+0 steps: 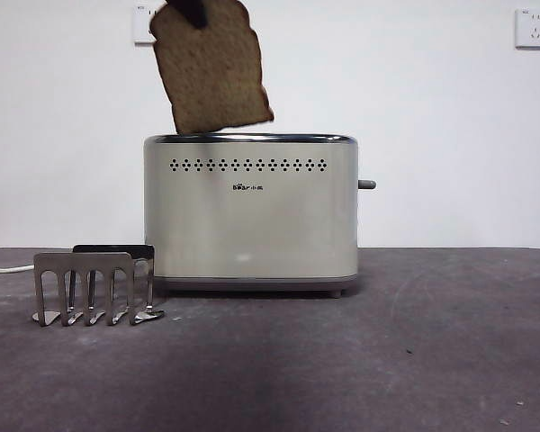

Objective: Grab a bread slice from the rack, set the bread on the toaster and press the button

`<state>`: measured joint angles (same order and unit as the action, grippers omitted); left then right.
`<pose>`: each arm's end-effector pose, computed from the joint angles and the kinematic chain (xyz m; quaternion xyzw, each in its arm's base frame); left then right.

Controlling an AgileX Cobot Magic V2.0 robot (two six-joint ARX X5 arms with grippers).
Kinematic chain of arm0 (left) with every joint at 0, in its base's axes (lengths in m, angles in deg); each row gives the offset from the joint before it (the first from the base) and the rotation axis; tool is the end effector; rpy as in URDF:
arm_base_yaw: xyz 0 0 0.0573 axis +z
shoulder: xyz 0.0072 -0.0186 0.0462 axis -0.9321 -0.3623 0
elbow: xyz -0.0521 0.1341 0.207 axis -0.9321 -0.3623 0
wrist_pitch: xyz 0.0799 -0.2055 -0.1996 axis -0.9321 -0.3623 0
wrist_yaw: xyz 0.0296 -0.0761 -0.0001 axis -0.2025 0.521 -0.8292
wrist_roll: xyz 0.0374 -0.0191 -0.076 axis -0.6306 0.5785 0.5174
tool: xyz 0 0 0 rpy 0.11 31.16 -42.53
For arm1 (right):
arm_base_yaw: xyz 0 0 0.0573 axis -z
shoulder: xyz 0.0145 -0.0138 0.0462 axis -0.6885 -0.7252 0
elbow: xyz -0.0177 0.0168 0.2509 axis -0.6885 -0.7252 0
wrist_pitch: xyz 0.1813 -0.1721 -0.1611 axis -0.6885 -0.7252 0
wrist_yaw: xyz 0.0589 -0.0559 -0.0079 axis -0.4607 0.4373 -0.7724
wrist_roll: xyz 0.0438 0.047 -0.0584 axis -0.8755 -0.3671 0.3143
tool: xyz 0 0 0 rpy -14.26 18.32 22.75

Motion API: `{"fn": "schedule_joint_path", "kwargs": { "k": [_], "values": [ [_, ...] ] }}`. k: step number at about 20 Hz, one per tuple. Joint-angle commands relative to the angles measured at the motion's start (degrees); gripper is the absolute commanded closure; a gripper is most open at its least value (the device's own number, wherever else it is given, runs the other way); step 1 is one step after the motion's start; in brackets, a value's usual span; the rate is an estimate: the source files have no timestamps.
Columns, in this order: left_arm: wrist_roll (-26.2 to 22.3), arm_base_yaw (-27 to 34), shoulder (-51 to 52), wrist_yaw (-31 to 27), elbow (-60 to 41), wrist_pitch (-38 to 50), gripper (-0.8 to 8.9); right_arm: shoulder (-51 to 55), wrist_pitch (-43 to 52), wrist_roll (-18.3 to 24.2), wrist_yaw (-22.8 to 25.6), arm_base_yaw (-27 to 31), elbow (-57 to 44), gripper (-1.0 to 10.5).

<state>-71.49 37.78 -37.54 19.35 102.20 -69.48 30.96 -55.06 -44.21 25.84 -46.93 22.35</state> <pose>0.3596 -0.2116 0.3804 0.5236 0.1691 -0.3533 0.7566 0.2425 0.0564 0.3255 0.0509 0.3236 0.3204 0.8889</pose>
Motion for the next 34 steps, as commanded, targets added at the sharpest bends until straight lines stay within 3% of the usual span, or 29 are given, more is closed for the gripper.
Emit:
{"fn": "schedule_joint_path", "kwargs": {
  "k": [1,9,22,34],
  "values": [
    [-1.4,-0.9,-1.1,0.3,0.1,1.3,8.24,-0.1,0.2,0.9,-0.1,-0.2,0.2,9.6],
    [-1.5,-2.5,-3.5,1.6,0.1,2.4,8.24,-0.6,0.2,1.0,-0.1,-0.8,0.2,9.6],
    [-2.3,-5.4,-3.5,-1.8,0.4,4.6,8.23,-0.6,-0.2,1.6,-0.1,-1.7,0.2,9.6],
    [-2.3,-2.2,-5.5,-1.2,0.3,0.9,8.24,-0.6,-0.3,1.6,-0.1,-1.7,0.2,9.6]
  ]
}}
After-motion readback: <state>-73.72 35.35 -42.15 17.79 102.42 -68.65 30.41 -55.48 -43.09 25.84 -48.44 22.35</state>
